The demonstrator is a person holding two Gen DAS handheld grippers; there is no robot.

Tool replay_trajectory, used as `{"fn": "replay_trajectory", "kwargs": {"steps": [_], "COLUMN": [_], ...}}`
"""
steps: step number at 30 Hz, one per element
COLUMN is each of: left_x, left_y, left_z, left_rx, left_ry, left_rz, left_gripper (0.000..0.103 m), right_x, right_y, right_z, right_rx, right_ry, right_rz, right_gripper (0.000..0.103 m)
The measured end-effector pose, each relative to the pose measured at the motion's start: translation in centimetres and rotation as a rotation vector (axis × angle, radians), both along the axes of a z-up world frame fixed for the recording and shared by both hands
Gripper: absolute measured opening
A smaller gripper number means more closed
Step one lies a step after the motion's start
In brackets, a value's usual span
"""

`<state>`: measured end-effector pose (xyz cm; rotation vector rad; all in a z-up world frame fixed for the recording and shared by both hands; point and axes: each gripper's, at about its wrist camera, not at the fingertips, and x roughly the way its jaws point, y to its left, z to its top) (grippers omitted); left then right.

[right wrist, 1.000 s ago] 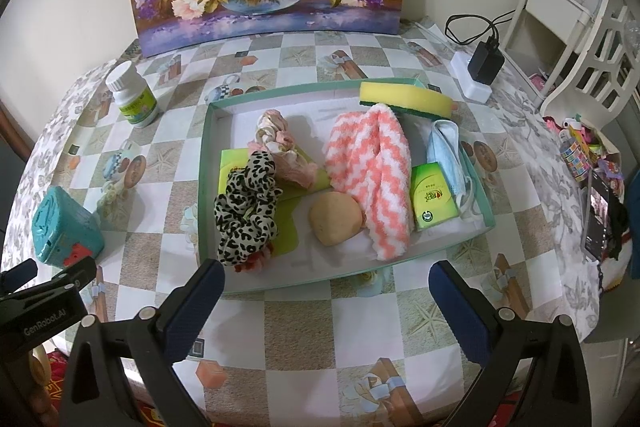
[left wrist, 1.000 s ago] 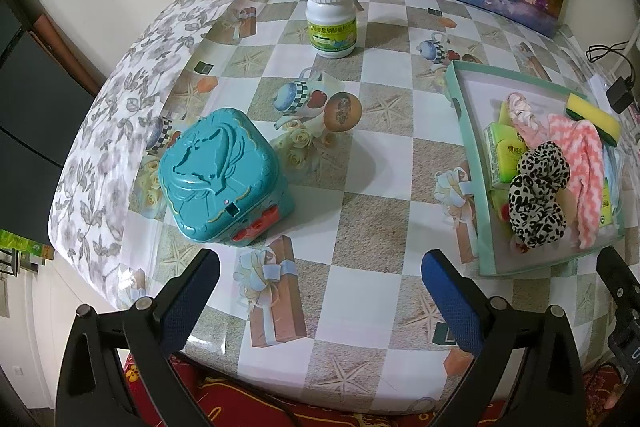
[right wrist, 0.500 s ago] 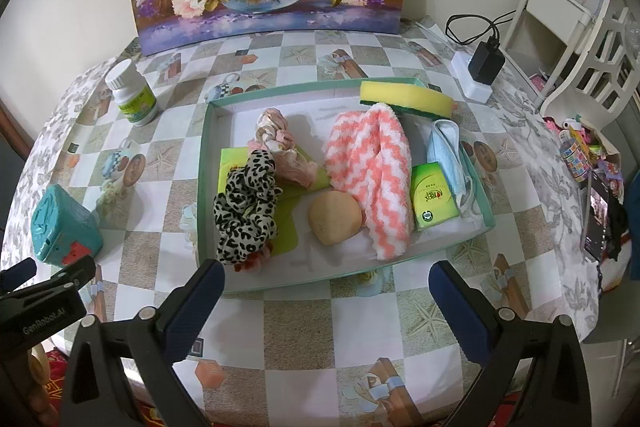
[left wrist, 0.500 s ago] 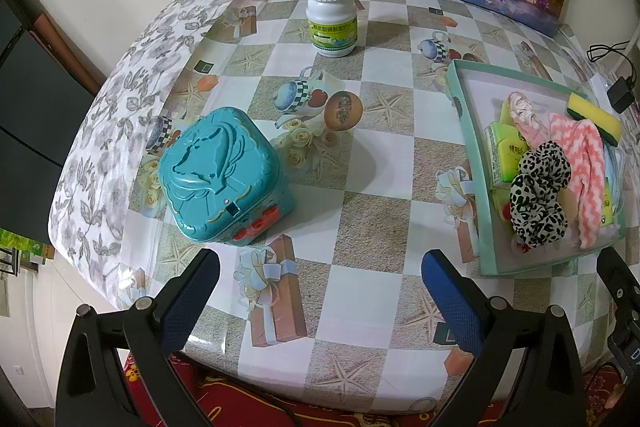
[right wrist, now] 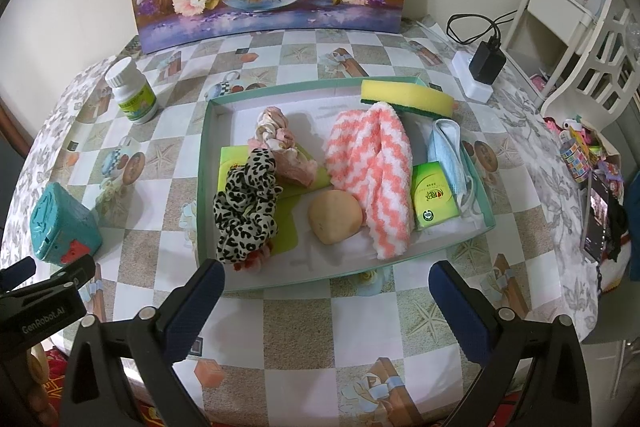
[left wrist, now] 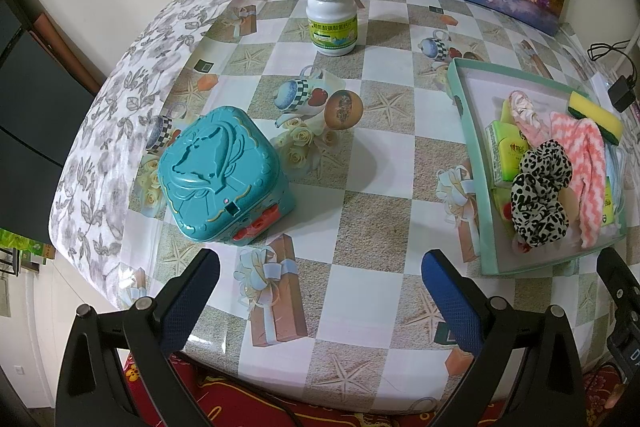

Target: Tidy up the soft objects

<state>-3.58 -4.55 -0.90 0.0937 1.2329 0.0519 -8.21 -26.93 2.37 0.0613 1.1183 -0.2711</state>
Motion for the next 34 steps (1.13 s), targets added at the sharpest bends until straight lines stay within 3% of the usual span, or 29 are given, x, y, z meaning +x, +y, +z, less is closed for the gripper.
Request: {"fn": "replay_trajectory", "kwargs": {"steps": [26, 34], "left_x": [-0.1, -0.2], "left_y": [0.2, 0.3], "left_z": [-0.2, 1.0], "left_rx": [0.001, 0.0], "left_ry": [0.004, -0.041], "left_rz": [0.002, 0.003], "left_gripper": [0.101, 0.101], "right_x": [0.0, 0.0], "right_y": [-0.1, -0.1], "right_z": [0.0, 0.0], "right_rx": [-0.001, -0.001], "right_ry": [0.001, 0.002], "right_rz": [0.0, 0.001], "right_gripper": [0.103, 0.103]}}
